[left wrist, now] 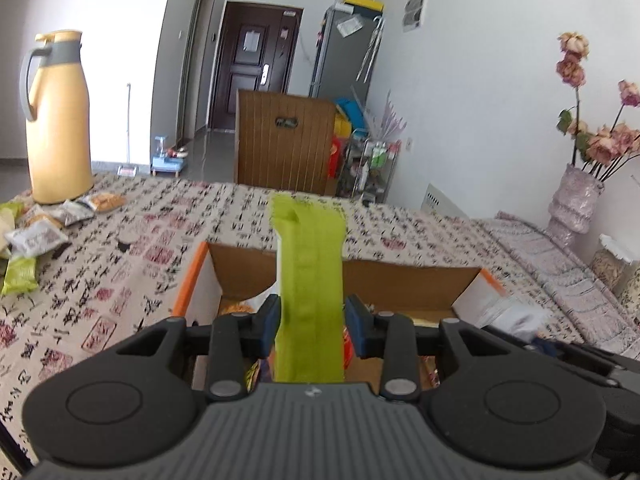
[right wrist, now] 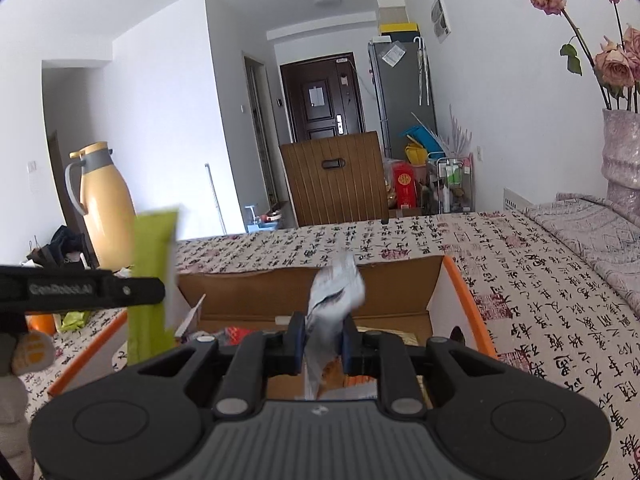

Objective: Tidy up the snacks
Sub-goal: 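Open both grippers to drop the packets into the box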

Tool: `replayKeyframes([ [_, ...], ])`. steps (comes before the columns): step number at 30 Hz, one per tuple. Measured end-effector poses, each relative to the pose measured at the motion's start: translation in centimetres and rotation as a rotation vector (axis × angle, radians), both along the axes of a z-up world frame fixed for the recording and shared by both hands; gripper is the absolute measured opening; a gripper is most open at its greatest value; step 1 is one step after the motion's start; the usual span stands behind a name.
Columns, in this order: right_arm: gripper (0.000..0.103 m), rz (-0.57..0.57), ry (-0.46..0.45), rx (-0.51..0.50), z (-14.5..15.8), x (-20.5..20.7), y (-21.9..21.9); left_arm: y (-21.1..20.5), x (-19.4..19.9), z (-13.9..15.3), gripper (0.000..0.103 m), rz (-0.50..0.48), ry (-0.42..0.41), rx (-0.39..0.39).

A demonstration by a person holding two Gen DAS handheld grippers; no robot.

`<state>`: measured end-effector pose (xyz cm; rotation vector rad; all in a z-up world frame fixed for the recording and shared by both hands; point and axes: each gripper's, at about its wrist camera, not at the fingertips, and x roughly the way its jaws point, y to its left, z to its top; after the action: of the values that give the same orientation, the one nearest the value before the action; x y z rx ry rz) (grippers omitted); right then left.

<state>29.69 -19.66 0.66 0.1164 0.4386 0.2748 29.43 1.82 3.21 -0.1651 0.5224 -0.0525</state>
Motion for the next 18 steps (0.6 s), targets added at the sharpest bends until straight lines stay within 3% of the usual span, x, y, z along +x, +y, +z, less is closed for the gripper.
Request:
replayKeyframes([
  [1,0.020,-0.004,-0.001,-0.003,0.0,-0.1,0.0,0.0,0.1,-0.1,0.052,0.007,0.005,0.001],
  [3,0.027,-0.008,-0.001,-0.003,0.0,-0.2,-0.1,0.1,-0.1,-0.2,0.062,0.021,-0.002,0.004],
  [5,0.054,-0.016,-0.006,-0.003,0.0,-0.3,-0.2,0.2,-0.2,-0.1,0.075,0.029,-0.012,0.003],
  [8,0.081,-0.033,-0.021,0.000,0.2,-0.6,-0.4,0.1,-0.4,0.1,0.094,0.052,-0.023,0.012],
  [9,0.085,-0.038,-0.023,0.000,0.3,-0.6,-0.5,0.1,-0.5,0.2,0.100,0.064,-0.028,0.013],
  [10,0.092,-0.043,-0.025,0.001,0.3,-0.6,-0.6,0.2,-0.5,0.3,0.103,0.079,-0.032,0.015],
  [14,0.102,-0.064,-0.036,0.001,1.0,-0.8,-0.8,0.6,-0.6,1.0,0.103,0.128,-0.033,0.006],
  [18,0.103,-0.080,-0.071,-0.005,2.1,-1.8,-0.9,0.6,-1.5,2.0,0.103,0.145,-0.048,0.020],
])
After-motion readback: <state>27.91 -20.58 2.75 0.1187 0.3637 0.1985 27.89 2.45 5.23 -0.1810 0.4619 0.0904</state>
